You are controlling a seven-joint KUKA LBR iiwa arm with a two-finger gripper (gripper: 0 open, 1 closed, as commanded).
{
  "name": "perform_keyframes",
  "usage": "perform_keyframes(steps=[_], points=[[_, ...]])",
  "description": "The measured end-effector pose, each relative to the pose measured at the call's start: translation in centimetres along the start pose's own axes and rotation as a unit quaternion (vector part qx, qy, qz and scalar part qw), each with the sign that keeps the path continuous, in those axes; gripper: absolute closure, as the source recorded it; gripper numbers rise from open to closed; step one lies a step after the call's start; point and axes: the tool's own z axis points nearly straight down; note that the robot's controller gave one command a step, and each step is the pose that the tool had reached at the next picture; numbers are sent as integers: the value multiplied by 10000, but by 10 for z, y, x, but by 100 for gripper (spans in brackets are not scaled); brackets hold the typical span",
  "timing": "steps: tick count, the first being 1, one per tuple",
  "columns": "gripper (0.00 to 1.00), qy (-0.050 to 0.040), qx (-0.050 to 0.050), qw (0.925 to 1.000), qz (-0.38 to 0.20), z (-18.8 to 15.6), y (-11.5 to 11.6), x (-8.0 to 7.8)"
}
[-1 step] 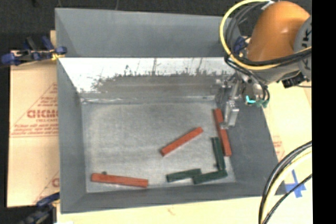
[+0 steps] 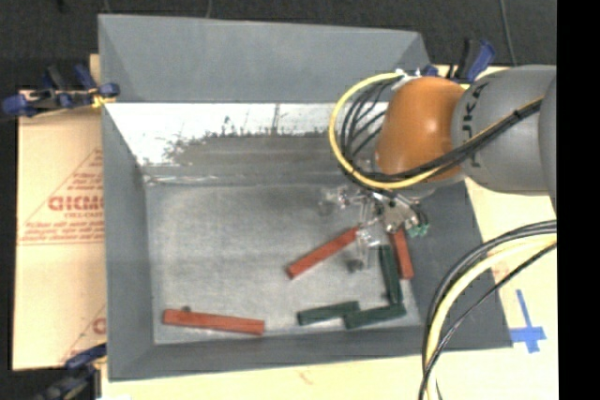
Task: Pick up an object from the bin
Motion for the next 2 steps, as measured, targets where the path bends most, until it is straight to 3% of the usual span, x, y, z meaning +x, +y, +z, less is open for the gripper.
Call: perform_keyframes(steps=[1, 2], points=[[0, -34, -2, 9994, 338, -34, 36, -8], [0, -5, 7, 9999, 143, -43, 30, 2]])
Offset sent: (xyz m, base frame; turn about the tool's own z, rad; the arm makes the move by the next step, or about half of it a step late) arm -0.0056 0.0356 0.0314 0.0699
